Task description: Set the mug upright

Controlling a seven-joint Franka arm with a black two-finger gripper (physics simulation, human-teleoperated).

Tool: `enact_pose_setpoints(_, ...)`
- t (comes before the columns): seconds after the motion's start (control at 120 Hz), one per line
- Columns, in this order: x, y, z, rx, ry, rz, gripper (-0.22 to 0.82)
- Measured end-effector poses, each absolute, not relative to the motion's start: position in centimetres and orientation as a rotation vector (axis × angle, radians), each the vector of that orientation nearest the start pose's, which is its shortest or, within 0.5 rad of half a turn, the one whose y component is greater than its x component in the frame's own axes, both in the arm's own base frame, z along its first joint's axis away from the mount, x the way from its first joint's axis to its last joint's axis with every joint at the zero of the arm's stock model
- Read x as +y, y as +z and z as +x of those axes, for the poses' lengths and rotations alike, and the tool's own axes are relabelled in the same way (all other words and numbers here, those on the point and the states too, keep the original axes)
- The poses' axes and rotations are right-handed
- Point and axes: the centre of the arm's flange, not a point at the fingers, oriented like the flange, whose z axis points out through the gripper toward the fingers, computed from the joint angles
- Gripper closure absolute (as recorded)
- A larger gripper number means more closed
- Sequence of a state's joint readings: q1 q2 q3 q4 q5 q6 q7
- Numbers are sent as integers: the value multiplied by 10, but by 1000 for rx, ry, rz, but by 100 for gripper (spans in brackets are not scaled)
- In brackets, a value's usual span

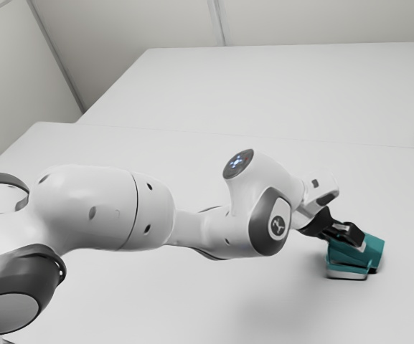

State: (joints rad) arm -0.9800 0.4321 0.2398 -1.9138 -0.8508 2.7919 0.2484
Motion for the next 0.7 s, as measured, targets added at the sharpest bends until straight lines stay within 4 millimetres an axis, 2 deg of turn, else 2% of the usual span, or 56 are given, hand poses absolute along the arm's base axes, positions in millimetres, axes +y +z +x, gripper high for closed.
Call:
enact_pose_setpoints(0.067, -426, 318, 499, 530, -639, -3514, 35)
enact_pose_setpoints(0.175, -435, 336, 505, 569, -699, -3512, 50)
enact_pose_setpoints(0.267, -442, 345, 508, 593, -731, -3510, 58)
enact_pose_setpoints(0.483, -464, 347, 513, 640, -758, -3510, 70)
enact_pose_setpoints(0.7, -468, 350, 514, 657, -771, -3503, 76)
